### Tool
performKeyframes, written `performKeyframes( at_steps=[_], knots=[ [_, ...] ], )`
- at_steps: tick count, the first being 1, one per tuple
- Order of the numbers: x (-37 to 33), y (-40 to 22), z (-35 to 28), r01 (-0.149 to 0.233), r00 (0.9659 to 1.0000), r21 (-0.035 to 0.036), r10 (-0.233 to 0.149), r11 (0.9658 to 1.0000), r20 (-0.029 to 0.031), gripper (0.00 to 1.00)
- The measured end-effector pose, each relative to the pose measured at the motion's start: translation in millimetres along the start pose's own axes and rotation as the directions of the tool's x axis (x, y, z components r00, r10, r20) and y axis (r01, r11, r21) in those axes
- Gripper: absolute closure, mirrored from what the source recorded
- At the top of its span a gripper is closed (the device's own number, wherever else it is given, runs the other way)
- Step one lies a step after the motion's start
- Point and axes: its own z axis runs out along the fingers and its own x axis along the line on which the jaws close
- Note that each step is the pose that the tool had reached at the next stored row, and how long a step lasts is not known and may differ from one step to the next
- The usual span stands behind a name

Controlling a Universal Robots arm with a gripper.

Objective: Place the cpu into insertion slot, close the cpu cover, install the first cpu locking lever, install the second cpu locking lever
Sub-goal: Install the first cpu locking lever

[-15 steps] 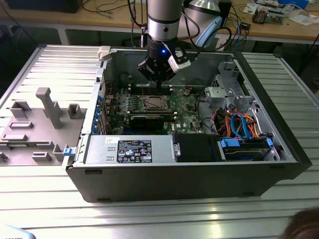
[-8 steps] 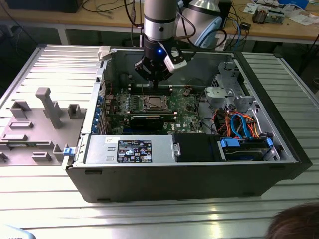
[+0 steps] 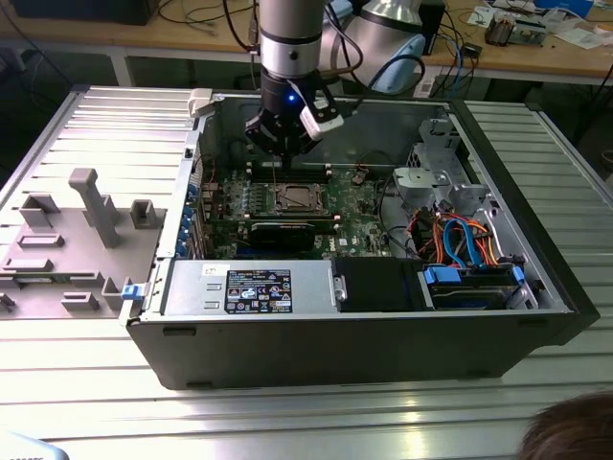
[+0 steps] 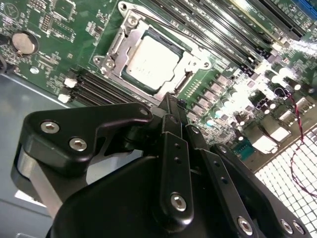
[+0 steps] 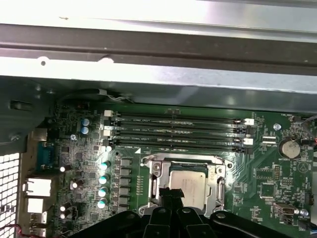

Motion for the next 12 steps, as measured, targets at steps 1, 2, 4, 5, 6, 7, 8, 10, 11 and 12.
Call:
performKeyframes(
  at_steps=[1,2,4,5,6,7,8,10,11,12],
  knots=[
    [1.4,0.1,0.0,0.000,1.0000,0.0000,0.000,1.0000,0.0000,0.89],
    [3.7,0.2,0.0,0.000,1.0000,0.0000,0.000,1.0000,0.0000,0.89],
    [6.8,0.4,-0.1,0.000,1.0000,0.0001,0.000,1.0000,-0.0001,0.89],
    [7.9,0.5,-0.1,0.000,1.0000,0.0000,0.000,1.0000,-0.0001,0.89],
    [9.0,0.5,-0.1,0.000,1.0000,0.0001,0.000,1.0000,-0.0001,0.89],
    [10.6,0.6,-0.1,0.000,1.0000,0.0002,0.000,1.0000,-0.0002,0.89],
    [11.7,0.7,-0.1,0.000,1.0000,0.0001,0.000,1.0000,-0.0001,0.89],
    [16.4,1.0,0.0,0.000,1.0000,0.0000,0.000,1.0000,0.0000,0.89],
    [18.2,1.1,0.1,0.000,1.0000,0.0001,0.000,1.0000,-0.0001,0.89],
    [24.0,1.5,0.6,0.000,1.0000,0.0000,0.000,1.0000,0.0000,0.89]
  ],
)
